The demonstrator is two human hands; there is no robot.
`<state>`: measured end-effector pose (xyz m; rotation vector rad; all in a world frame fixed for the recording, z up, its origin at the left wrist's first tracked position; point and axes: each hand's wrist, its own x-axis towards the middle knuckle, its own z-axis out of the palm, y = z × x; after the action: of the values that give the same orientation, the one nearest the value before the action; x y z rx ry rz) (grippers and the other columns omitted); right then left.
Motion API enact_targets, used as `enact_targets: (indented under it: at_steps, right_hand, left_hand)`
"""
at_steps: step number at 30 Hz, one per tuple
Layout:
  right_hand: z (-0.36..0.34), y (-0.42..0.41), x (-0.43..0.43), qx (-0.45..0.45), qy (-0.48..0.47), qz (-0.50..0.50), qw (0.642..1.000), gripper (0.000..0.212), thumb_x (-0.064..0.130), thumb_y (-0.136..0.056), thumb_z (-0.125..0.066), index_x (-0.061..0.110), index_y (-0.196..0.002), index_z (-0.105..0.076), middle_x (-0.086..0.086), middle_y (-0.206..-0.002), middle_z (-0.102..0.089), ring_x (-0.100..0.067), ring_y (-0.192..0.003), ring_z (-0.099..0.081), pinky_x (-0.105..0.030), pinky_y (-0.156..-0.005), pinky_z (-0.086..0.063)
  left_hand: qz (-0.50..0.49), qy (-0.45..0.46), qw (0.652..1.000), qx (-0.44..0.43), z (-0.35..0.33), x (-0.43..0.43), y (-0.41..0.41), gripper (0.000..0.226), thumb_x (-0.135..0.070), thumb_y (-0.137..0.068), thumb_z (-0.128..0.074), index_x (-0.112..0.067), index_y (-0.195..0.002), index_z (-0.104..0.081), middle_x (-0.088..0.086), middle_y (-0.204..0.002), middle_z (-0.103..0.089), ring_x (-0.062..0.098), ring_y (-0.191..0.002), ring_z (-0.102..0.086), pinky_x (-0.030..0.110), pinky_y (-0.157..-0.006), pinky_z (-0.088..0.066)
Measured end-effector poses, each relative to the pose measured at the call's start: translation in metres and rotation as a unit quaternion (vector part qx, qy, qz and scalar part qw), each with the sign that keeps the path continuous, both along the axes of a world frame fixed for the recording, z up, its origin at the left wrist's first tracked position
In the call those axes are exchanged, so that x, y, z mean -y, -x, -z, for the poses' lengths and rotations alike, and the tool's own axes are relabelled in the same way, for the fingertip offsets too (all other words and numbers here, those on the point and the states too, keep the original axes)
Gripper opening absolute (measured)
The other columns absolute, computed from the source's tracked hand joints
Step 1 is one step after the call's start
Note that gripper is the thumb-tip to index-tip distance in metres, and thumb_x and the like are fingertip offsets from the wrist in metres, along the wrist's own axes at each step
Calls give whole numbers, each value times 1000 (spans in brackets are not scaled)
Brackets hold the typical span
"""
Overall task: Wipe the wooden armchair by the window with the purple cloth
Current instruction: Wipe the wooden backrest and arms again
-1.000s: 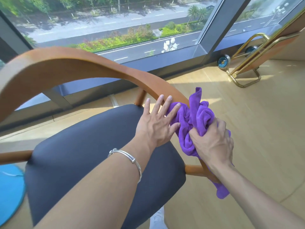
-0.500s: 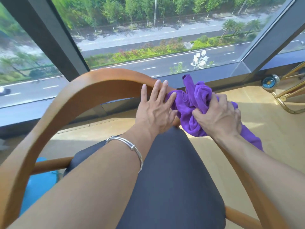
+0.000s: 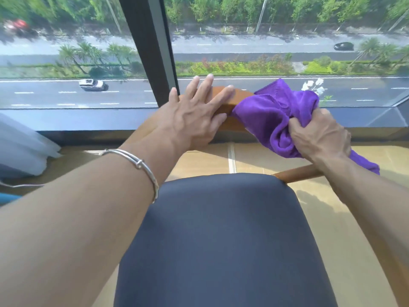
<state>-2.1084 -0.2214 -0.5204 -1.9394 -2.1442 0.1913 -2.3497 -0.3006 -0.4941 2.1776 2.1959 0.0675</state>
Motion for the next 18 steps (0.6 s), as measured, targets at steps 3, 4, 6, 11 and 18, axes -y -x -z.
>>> enact_targets:
  at_steps: [3, 4, 6, 11, 18]
  right_hand:
    - [-2, 18, 0, -47, 13, 22, 999, 57, 56, -76, -31, 9, -99, -53, -21, -106, -57, -45, -98, -55, -47, -88, -40]
    - [-5, 29, -1, -69, 13, 25, 997, 57, 55, -75, -32, 9, -99, -54, -22, -107, -58, -45, -98, -55, -46, -88, -40]
    - [-12, 53, -1, -108, 5, 7, 994, 59, 53, -75, -34, 6, -104, -56, -22, -109, -58, -44, -100, -55, -45, -87, -41]
    - [-34, 111, 12, -91, -54, -98, 990, 52, 46, -83, -45, 1, -107, -54, -23, -112, -55, -44, -102, -54, -46, -87, -42]
    - [-34, 187, 48, 6, -110, -254, 961, 51, 56, -71, -44, 16, -99, -58, -13, -114, -57, -35, -105, -54, -50, -92, -38]
  left_hand:
    - [-21, -2, 999, 40, 5, 13, 11, 59, -51, -96, -26, -40, -147, 2, 0, -158, 2, 24, -144, 1, 58, -110, -17]
    - [-31, -3, 998, 55, 7, 18, 15, 60, -51, -95, -26, -40, -146, 3, 0, -158, 3, 23, -144, 1, 58, -110, -17]
    - [-54, -1, 995, 85, 13, 29, 29, 62, -50, -95, -28, -41, -146, 7, 0, -158, 2, 24, -144, -1, 57, -110, -19]
    - [-119, 60, 987, 89, 28, 80, 67, 85, -47, -91, -45, -38, -143, 21, 7, -156, -5, 31, -137, -24, 51, -106, -31]
    - [-146, 99, 982, 69, 45, 142, 93, 99, -46, -84, -59, -29, -146, 17, 4, -146, -21, 31, -124, -37, 45, -100, -38]
